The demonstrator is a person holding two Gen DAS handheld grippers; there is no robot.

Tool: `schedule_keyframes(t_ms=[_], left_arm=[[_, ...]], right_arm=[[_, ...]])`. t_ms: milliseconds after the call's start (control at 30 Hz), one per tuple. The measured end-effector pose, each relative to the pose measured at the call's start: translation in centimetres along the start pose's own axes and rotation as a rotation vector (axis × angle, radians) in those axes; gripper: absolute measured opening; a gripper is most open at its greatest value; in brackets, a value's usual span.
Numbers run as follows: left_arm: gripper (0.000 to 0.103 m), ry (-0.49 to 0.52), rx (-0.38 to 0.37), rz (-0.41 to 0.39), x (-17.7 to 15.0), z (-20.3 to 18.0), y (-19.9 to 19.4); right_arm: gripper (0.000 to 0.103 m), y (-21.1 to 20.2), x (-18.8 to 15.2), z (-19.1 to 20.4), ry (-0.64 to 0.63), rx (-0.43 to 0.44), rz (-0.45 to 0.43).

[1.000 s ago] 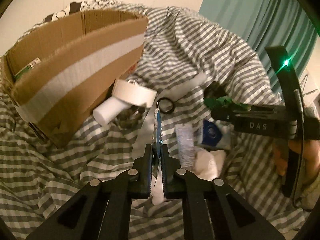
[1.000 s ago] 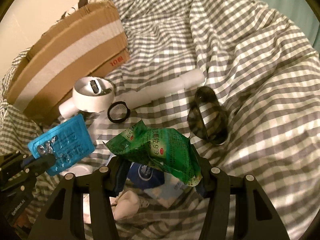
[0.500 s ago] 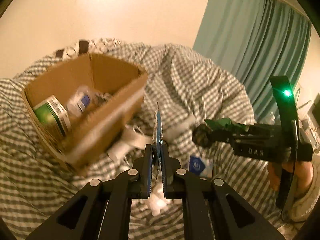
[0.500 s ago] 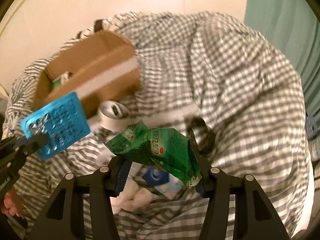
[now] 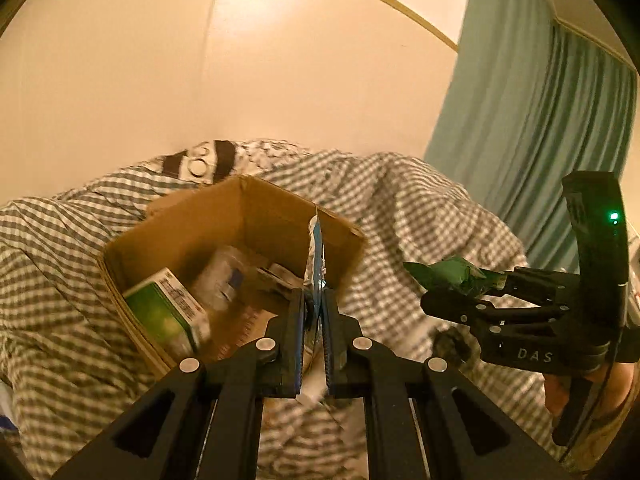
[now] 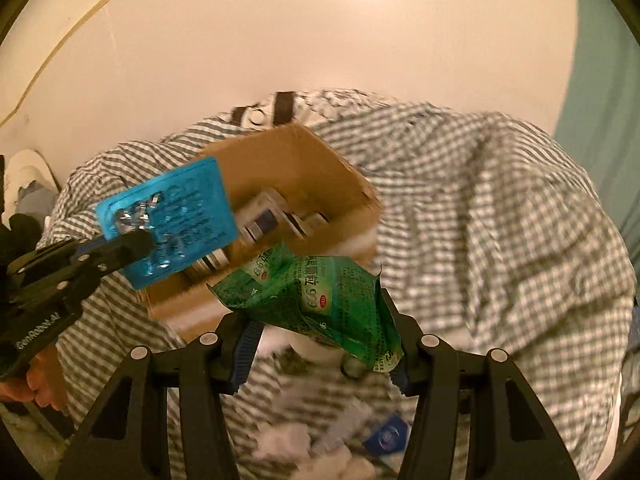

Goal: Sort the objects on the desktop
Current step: 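Carry blister pack and green bag into the cardboard box and release both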

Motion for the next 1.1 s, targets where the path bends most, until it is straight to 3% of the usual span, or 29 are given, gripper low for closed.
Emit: schedule_keyframes(t_ms=[200,533,800,867,900,933,1000,1100], left_arm=[[0.008,-0.023,0.030,0.017,1.1,3.9,3.4],[0.008,-0.026,0.078,0.050,1.3,8.3,9.5],[0.008,-0.046,0.080,0.058,0.6,9.6,11.2],[0.012,-0.051,0.091,0.050,0.7,9.6,10.8],[0.026,-0.055,0.103,0.057,0.8,9.6,10.6],[0.055,-0.059,0.113,0.064,0.8,9.5,10.4],[0.076,-0.071,0.159,0.055,1.1,9.6,9.7],[0.076,-0.089,0.200,0.011,2.0,9.5,7.6]], right_arm=[[0.053,5.6,2.7,2.1,-0.033,0.043,0.008],[0.053,14.3,3.7,2.9,-0.019,0.076,0.050],[0.059,16.3,3.0,2.7,0.011,0.092,0.074],[0.068,15.9,2.8,2.5,0.024,0.082,0.079],[0.072,15.5,2.9,2.4,0.031,0.079,0.074],[0.077,15.0,3.0,2.3,0.038,0.078,0.068],[0.077,13.8,3.3,1.9,0.054,0.081,0.055],[0.077,11.4,3.7,1.0,0.069,0.070,0.033]])
Point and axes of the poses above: each gripper's, at about its wrist camera, not at the fingertips, and y roughly the way its jaws point, z to its left, x to its top, the point moved 5 cm from there along y, roughly the way its jaws point, and after that the axes turned 9 degrees about -z, right-handed, at the moved point
